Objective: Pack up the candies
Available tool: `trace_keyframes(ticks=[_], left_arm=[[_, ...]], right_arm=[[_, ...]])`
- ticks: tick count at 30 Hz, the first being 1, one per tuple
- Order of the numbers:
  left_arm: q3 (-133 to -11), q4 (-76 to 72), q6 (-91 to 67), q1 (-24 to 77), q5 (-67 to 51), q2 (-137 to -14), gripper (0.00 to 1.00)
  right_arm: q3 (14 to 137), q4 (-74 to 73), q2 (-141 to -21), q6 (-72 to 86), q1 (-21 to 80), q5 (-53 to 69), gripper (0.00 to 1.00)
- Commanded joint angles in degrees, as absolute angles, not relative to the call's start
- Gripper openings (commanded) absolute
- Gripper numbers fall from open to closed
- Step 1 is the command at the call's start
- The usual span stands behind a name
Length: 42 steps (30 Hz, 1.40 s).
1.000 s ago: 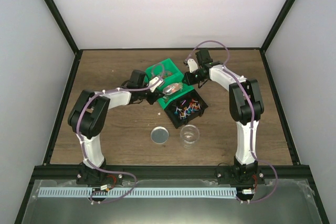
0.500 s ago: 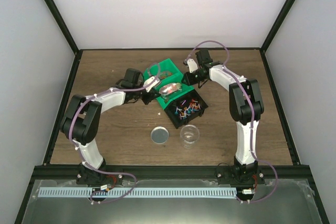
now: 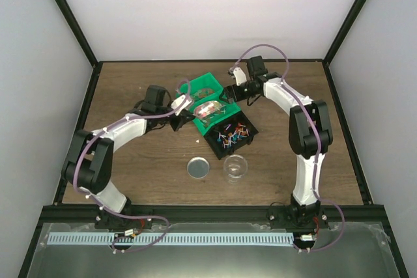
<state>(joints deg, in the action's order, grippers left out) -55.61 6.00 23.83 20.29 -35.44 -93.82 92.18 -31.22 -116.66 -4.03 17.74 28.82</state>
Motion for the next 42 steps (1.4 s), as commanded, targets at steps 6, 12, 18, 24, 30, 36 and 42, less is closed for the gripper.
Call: trace_keyframes(ticks=[6,12,18,24,30,36,42], left_arm=[[-47.61,-6.57,21.09,19.95,-39.89,-88.4,0.04],[-44.24,-4.56,26.16,19.9,-40.84,-83.65,0.04],[-49.39,7.2,30.91,19.55,-40.08,-83.31,0.04],[-50.01,16.22,37.13,19.57,-39.46,-80.03,0.04],[-47.88,21.52,40.45,19.64,-39.9,-72.92,0.04],[-47.99,30.58,47.79,19.66,-43.31,-65.33,0.04],[-52.15,43.43,54.37,21.16,-44.97,-63.31,0.04]], right_arm=[[89.78,-32.24,-107.02,-13.1,14.15,34.33,0.93],[95.53,-39.29,-109.85,-14.67,11.04,37.28,1.0],[91.83,-41.55,-106.8,-13.96,8.08,43.98,1.0],[82.49,-41.71,-100.67,-16.72,6.86,47.82,1.0],[78.61,-47.82,-98.1,-18.93,6.07,50.51,1.0],[81.06,-58.25,-97.84,-26.61,6.06,51.27,1.0],[81.39,-64.45,-97.64,-30.99,6.06,52.7,1.0]])
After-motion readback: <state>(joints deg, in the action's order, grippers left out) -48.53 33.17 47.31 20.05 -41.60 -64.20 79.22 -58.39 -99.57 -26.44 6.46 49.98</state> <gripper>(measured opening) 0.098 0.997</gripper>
